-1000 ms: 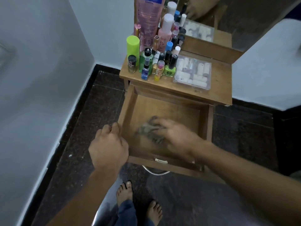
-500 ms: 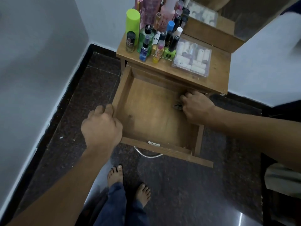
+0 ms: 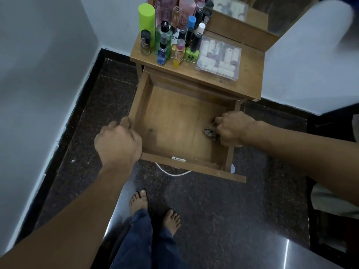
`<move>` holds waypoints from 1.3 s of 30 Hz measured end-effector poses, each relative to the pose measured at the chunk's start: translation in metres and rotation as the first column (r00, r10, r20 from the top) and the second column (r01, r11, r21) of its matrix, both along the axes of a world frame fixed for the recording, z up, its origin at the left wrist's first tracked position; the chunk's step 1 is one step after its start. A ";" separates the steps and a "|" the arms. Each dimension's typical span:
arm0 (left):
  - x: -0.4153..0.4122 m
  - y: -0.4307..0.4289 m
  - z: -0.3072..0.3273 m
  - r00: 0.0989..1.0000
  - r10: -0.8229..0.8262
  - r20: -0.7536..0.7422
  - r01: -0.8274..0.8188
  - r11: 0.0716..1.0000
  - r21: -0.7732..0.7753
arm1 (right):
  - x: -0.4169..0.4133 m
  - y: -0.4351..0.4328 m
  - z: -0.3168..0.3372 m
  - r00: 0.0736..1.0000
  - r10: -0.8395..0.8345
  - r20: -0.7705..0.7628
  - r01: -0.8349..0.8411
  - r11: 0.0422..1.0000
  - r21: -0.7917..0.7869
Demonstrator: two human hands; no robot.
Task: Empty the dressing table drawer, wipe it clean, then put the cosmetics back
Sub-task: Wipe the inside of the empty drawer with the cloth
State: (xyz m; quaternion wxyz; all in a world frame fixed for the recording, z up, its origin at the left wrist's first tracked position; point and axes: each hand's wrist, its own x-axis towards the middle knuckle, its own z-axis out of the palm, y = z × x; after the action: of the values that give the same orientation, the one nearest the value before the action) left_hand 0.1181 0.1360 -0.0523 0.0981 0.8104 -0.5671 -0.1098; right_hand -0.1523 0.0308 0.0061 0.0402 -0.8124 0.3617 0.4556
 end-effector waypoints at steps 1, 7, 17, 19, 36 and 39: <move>0.000 0.000 0.000 1.000 0.003 -0.002 -0.003 1.000 -0.005 | 0.001 0.005 0.002 1.000 -0.006 -0.001 0.006 0.999 0.035; 0.000 0.000 -0.003 1.000 0.020 -0.004 -0.021 1.000 -0.007 | -0.011 0.039 -0.003 0.992 -0.084 0.095 0.062 0.974 0.218; 0.000 -0.002 -0.005 1.000 0.004 0.029 -0.006 0.999 0.050 | -0.019 0.075 0.001 0.822 -0.448 0.351 0.361 0.887 0.287; -0.001 -0.002 -0.004 0.999 -0.009 0.043 0.006 0.998 0.067 | -0.019 0.077 0.000 0.767 -0.508 0.393 0.412 0.858 0.305; 0.001 -0.002 -0.012 0.999 -0.012 0.038 0.010 0.999 0.053 | 0.091 0.040 -0.024 0.331 -0.805 0.493 0.429 0.594 0.681; 0.003 -0.002 -0.012 1.000 0.014 -0.005 -0.014 0.999 0.032 | 0.135 0.036 -0.043 0.242 -0.805 0.541 0.359 0.593 0.721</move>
State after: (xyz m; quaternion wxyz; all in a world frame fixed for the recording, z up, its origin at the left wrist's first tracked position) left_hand 0.1215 0.1343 -0.0644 0.0873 0.8154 -0.5594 -0.1206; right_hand -0.0174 0.0672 -0.0372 0.5690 -0.6807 0.4608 0.0222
